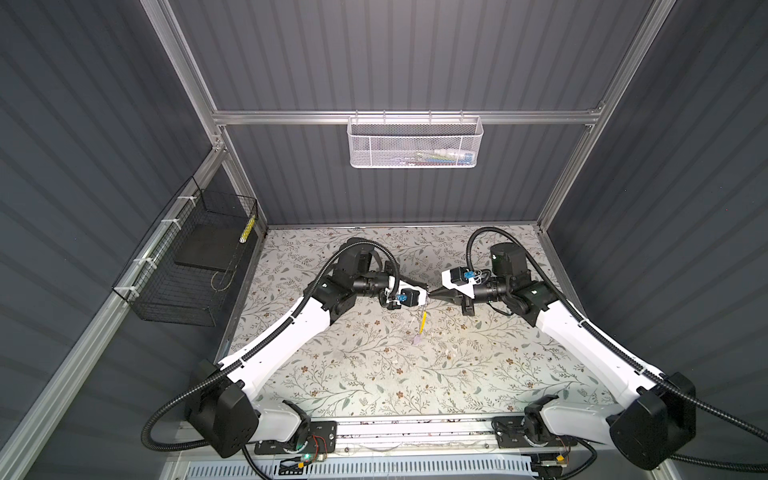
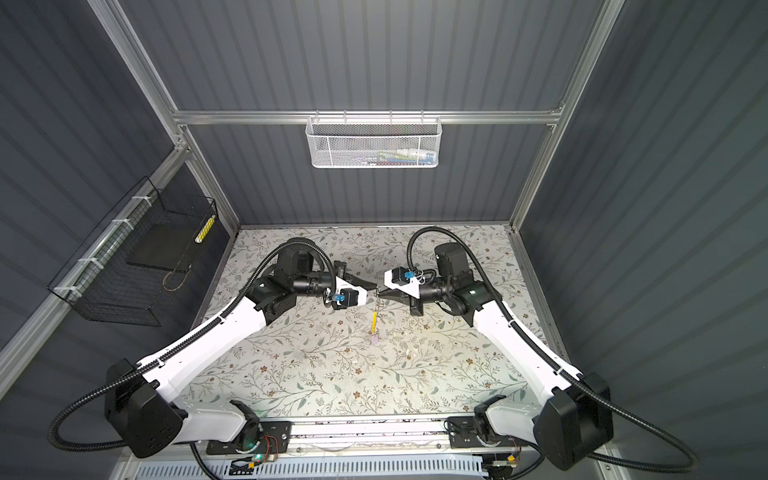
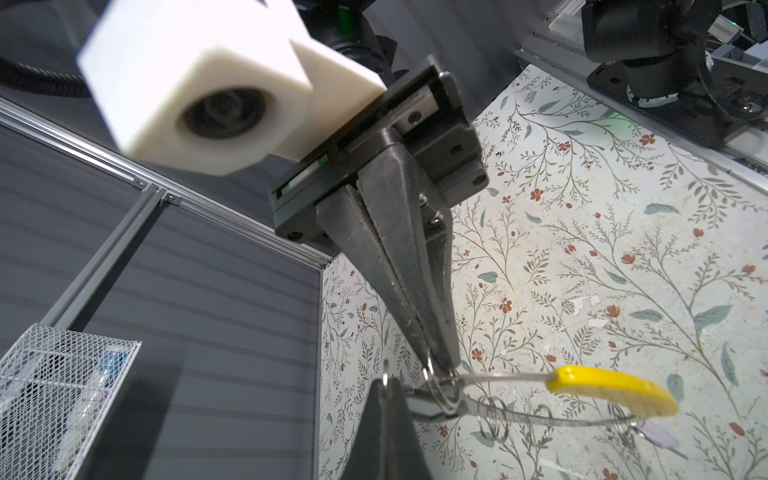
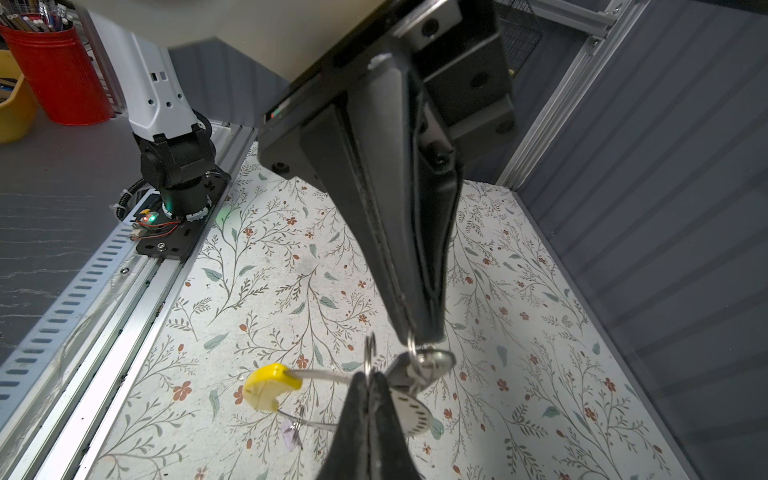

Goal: Put the keys on the keyring

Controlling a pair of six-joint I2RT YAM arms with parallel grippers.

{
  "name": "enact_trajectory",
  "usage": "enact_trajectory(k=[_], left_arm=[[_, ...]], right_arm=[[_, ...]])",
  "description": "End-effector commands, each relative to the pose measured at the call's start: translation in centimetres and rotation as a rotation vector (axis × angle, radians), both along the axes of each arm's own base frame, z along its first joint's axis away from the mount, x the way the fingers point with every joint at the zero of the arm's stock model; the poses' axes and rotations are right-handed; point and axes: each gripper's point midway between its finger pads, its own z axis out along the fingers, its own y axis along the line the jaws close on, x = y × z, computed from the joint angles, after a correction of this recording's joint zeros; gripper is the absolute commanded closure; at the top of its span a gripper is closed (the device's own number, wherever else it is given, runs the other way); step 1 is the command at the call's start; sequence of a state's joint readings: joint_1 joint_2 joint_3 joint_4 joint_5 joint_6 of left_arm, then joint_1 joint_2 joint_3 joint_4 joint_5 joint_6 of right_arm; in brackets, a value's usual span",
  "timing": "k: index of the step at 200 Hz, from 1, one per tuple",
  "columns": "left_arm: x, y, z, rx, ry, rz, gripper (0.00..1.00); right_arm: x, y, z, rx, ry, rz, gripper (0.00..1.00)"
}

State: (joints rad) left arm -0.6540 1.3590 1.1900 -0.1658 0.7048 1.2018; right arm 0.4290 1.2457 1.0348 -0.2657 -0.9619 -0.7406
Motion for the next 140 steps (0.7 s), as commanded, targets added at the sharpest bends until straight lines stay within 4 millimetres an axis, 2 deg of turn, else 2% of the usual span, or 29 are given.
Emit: enact_trajectory(k=[1,106,140], left_arm=[[-0.8,0.2,1.2,0.002,-0.031,-0.015,1.0],[-1.8,0.3,0.5,0.066,-0.104,-0.052,1.0],[-1.8,0.4,-0.2,0.104,-0.158,-0.049,1.0]], right_arm=[[-0.3,0.1,1.3,0.012,-0.008,0.008,1.0],[0.0,0.2,1.6,0.019,0.01,-0.009,1.0],[0.1,0.2,2.1,0.04,0.034,-0.009,1.0]])
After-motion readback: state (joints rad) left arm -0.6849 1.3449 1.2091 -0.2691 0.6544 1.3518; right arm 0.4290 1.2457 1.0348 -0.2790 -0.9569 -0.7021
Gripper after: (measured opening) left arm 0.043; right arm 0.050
